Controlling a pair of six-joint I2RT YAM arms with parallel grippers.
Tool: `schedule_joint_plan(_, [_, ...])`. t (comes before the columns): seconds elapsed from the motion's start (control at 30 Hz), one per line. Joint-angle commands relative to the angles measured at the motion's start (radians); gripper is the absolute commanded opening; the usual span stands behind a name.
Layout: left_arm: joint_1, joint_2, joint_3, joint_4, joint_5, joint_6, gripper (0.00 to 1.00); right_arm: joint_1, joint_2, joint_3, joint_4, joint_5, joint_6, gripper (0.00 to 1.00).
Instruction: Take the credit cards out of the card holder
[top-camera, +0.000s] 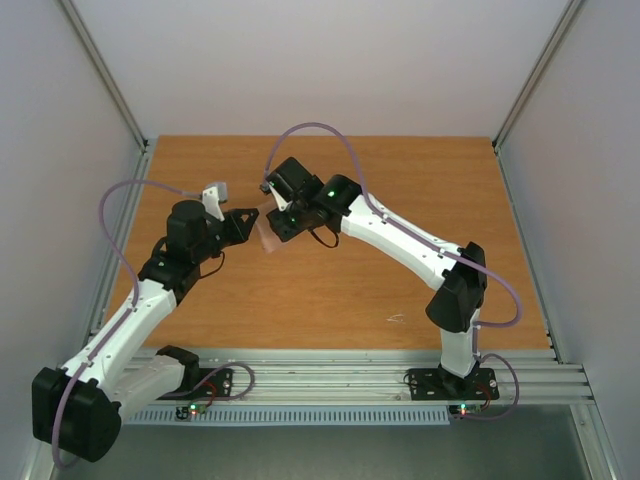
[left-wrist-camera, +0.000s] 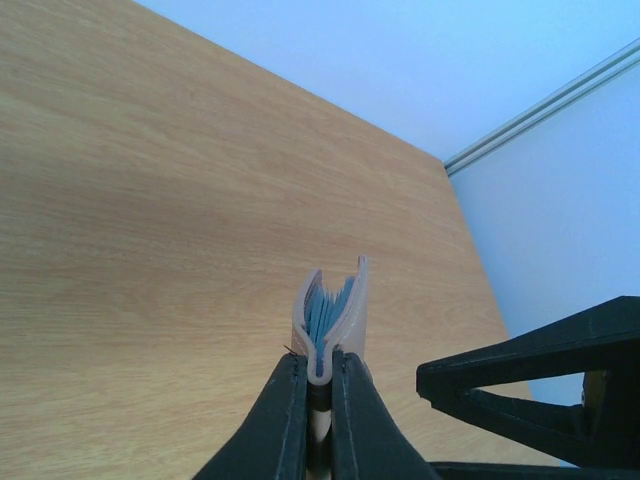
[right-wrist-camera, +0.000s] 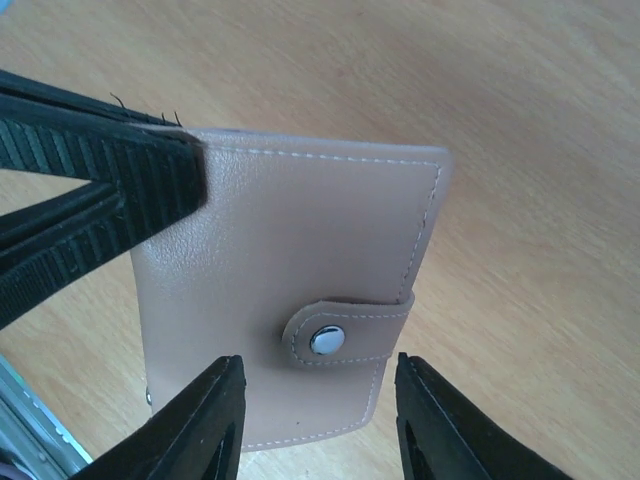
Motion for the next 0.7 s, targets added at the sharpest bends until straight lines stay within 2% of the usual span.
schedule_joint_plan(0.0, [-0.005,-0.017,-0.003,0.089,0.032,-0.019,0.0,0.007,0.029,0.036,-0.017,0.021,-0.018,0.41])
schedule_joint_plan(0.27, [-0.005,-0.013,-0.01,0.148,0.064,-0.021,0.0,0.018,0.065,0.058,-0.04,0.081,-0.039,0.34])
schedule_joint_plan(0.4, [-0.005,-0.013,-0.012,0.152,0.068,-0.022,0.0,0.022,0.07,0.064,-0.036,0.113,-0.03,0.24])
schedule_joint_plan(0.57, [-0.005,-0.01,-0.017,0.159,0.078,-0.025,0.0,0.022,0.075,0.088,-0.031,0.125,-0.036,0.22])
schedule_joint_plan(0.67, [-0.005,-0.007,-0.017,0.155,0.073,-0.027,0.0,0.022,0.082,0.107,-0.028,0.123,-0.051,0.13])
